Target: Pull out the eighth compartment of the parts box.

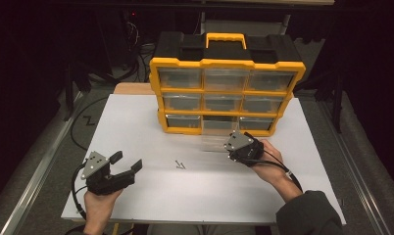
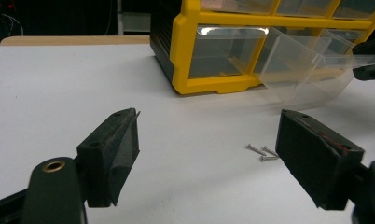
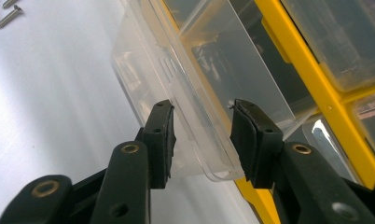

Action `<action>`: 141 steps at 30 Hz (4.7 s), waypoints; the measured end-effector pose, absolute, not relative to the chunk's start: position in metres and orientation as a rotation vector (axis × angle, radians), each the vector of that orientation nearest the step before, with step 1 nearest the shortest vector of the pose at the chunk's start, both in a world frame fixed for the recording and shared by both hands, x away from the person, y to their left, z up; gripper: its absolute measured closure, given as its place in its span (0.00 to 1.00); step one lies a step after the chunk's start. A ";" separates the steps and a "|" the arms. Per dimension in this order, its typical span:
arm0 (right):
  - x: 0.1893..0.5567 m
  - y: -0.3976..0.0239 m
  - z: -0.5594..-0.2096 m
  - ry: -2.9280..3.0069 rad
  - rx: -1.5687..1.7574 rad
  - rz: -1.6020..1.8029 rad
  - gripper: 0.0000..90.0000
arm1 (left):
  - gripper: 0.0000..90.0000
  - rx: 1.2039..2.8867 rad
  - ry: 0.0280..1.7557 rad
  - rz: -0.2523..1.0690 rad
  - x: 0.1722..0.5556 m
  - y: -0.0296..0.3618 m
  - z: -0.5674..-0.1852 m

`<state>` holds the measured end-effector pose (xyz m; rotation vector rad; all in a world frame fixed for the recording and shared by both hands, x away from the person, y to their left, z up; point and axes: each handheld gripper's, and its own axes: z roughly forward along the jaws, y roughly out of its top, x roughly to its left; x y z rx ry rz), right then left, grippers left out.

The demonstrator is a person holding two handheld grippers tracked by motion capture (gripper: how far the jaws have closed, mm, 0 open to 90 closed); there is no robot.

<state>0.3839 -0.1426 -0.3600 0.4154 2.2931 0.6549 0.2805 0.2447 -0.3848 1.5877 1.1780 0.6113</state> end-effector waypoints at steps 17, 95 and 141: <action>0.378 -0.153 -0.353 2.329 0.468 0.751 0.58 | 0.24 1.592 1.179 0.611 0.281 0.244 -0.385; 0.326 -0.293 -0.360 1.986 1.085 1.368 0.37 | 0.24 1.615 1.179 0.615 0.282 0.239 -0.387; 0.329 -0.295 -0.390 1.991 1.149 1.345 0.37 | 0.24 1.628 1.169 0.603 0.283 0.236 -0.387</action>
